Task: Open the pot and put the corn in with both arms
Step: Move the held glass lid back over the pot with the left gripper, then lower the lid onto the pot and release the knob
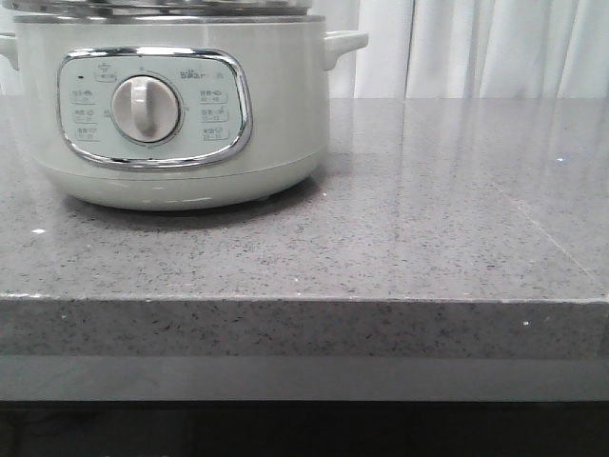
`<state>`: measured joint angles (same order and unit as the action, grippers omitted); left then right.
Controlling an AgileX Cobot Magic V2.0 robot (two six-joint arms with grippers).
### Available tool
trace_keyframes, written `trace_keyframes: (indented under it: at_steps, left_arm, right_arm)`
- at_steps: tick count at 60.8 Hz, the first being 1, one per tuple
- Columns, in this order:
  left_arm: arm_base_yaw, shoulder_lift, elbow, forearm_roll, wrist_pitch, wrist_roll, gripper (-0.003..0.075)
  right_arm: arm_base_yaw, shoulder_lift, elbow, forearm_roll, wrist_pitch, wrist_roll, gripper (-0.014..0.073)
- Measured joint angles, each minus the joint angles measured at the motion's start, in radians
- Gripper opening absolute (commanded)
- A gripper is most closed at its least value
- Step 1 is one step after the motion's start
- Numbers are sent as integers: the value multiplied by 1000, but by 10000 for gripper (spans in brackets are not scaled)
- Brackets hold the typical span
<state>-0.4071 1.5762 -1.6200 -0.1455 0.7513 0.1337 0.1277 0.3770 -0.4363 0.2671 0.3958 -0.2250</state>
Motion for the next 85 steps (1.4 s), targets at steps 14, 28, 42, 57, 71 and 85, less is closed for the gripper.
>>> trace_keyframes:
  at_steps: [14, 28, 42, 57, 71, 85]
  left_arm:
    - [0, 8, -2, -12, -14, 0, 169]
    - [0, 9, -2, -41, -14, 2, 169]
    - [0, 9, -4, -43, 1, 2, 169]
    - [-5, 17, -6, -45, 3, 19, 176]
    - [-16, 20, -6, -41, -6, 42, 328]
    - [-20, 20, -10, -41, -24, 45, 505]
  right_arm:
    - [0, 0, 0, 0, 0, 0, -68]
    - [0, 0, 0, 0, 0, 0, -68]
    - [0, 0, 0, 0, 0, 0, -68]
    - [0, 0, 0, 0, 0, 0, -68]
    - [0, 0, 0, 0, 0, 0, -68]
    - [0, 0, 0, 0, 0, -2, -68]
